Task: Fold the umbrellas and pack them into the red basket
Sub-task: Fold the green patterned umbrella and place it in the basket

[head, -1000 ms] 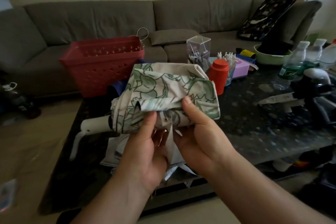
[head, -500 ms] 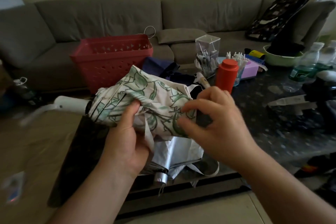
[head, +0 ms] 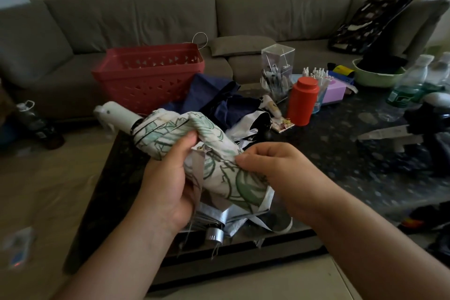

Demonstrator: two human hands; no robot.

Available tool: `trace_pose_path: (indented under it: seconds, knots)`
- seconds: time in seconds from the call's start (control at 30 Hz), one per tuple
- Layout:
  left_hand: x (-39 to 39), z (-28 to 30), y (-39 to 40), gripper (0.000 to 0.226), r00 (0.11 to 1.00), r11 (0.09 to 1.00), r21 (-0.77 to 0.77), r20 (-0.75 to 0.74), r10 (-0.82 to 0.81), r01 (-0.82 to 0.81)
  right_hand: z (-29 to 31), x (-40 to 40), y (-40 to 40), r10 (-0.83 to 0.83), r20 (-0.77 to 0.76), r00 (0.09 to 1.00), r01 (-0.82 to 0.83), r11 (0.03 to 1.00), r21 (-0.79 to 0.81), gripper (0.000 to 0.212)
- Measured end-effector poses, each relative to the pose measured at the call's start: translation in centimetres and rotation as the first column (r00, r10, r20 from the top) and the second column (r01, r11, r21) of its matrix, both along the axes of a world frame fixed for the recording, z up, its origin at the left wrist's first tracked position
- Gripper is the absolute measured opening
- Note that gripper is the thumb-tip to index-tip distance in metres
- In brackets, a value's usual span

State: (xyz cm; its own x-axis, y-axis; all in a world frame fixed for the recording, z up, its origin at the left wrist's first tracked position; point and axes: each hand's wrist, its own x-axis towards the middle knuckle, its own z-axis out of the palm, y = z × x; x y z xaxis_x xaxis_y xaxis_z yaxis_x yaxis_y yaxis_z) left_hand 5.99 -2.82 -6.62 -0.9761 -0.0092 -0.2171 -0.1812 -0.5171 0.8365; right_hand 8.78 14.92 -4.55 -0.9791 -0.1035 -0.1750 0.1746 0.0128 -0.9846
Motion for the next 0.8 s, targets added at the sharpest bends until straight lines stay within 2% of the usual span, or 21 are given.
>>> trace_pose_path:
  seconds: [0.03,0.1,0.17,0.23,0.27,0.33,0.4,0.47,0.57,0.63,0.67,0.7,0.73,0.8]
  knots:
    - [0.0,0.1,-0.1,0.037,1.000,1.000,-0.022,0.000,0.000,0.000,0.0,0.2,0.0,0.021,0.033,0.999,-0.020,1.000,-0.016,0.018]
    - [0.0,0.1,0.0,0.034,1.000,0.995,-0.095,-0.006,0.012,-0.012,-0.8,0.1,0.1,0.012,-0.014,1.000,-0.010,0.991,0.131,0.021]
    - [0.1,0.0,0.2,0.035,1.000,0.989,-0.148,-0.015,0.022,-0.024,-1.5,0.0,0.1,-0.002,-0.203,0.979,0.089,0.902,0.423,0.017]
    - [0.2,0.0,0.5,0.031,1.000,0.987,-0.161,-0.006,0.026,-0.026,-1.7,0.1,-0.1,0.080,-0.478,0.874,0.273,0.734,0.622,0.023]
    - [0.2,0.1,0.6,0.028,1.000,0.987,-0.161,-0.002,0.027,-0.027,-1.7,0.4,-0.3,0.169,-0.587,0.792,0.346,0.668,0.659,0.034]
    - [0.3,0.1,0.9,0.024,0.999,0.982,-0.188,-0.001,0.034,-0.034,-1.7,0.5,-1.1,0.331,-0.671,0.663,0.402,0.600,0.692,0.051]
    - [0.5,-0.1,1.3,0.028,0.999,0.970,-0.239,-0.016,0.036,-0.039,-2.1,0.3,-1.9,0.401,-0.654,0.641,0.404,0.547,0.733,0.055]
    - [0.9,-0.6,1.8,0.030,0.999,0.964,-0.263,-0.023,0.028,-0.033,-2.7,-0.3,-2.1,0.424,-0.667,0.612,0.448,0.509,0.735,0.050]
    - [1.2,-0.9,2.1,0.025,1.000,0.974,-0.227,-0.007,-0.012,0.010,-3.5,-0.9,-1.9,0.401,-0.733,0.549,0.485,0.562,0.670,0.037]
    - [1.2,-0.8,1.9,0.027,0.998,0.980,-0.187,-0.007,-0.065,0.062,-3.6,-1.1,-1.8,0.284,-0.778,0.560,0.440,0.694,0.570,0.018]
    - [1.2,-0.6,1.7,0.031,0.996,0.982,-0.165,-0.005,-0.089,0.087,-3.4,-1.3,-1.6,0.151,-0.771,0.619,0.387,0.796,0.466,0.009]
    - [1.1,-0.5,1.4,0.033,0.994,0.984,-0.140,0.003,-0.106,0.106,-3.1,-1.5,-1.3,-0.024,-0.702,0.712,0.340,0.887,0.314,0.008]
    - [0.9,-0.4,1.1,0.035,0.993,0.986,-0.117,0.019,-0.120,0.122,-2.8,-1.7,-0.9,-0.180,-0.570,0.802,0.323,0.933,0.159,0.011]
    - [0.6,-0.3,0.6,0.037,0.987,0.987,-0.065,0.065,-0.146,0.150,-2.7,-2.1,0.3,-0.288,-0.299,0.910,0.305,0.952,0.012,0.018]
